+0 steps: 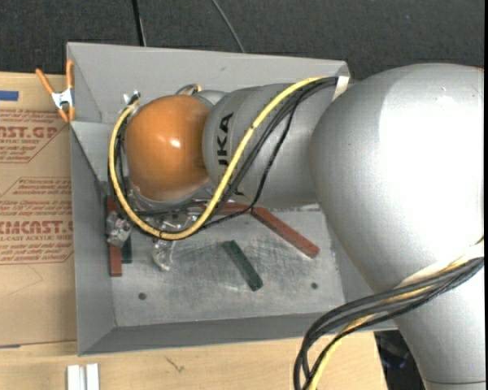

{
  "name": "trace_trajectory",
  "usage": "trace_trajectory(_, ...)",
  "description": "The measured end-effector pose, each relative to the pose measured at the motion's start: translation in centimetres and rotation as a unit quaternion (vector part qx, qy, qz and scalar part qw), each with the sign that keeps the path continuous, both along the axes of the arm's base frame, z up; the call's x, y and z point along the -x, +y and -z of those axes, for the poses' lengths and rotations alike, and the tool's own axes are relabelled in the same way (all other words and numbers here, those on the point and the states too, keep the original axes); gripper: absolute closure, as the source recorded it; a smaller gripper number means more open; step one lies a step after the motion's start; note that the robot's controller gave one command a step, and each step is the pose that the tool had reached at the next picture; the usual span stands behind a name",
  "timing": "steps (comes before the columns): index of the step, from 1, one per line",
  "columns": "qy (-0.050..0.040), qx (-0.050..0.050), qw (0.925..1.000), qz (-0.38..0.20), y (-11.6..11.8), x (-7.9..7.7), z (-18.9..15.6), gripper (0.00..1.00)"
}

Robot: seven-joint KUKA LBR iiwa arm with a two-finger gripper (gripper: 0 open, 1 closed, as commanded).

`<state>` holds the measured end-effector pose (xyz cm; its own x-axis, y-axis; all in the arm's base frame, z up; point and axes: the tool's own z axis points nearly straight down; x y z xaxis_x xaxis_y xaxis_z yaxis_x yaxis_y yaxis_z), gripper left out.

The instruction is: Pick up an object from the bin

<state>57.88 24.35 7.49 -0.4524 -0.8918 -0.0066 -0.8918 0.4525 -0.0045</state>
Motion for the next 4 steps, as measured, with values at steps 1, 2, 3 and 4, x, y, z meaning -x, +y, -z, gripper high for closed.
trace_trajectory(1,-0.0002,0.0,1.0,0.0,0.0,0.0,0.0,0.0)
trace_trajectory(2,-0.0057,-0.002,0.9702,-0.242,0.3,5.1,-0.3,1.0)
trace_trajectory(3,0.0005,0.004,0.9703,-0.242,-0.3,5.3,0.1,0.0)
trace_trajectory(4,0.0009,0.004,0.9705,-0.241,-0.4,5.3,0.1,0.0)
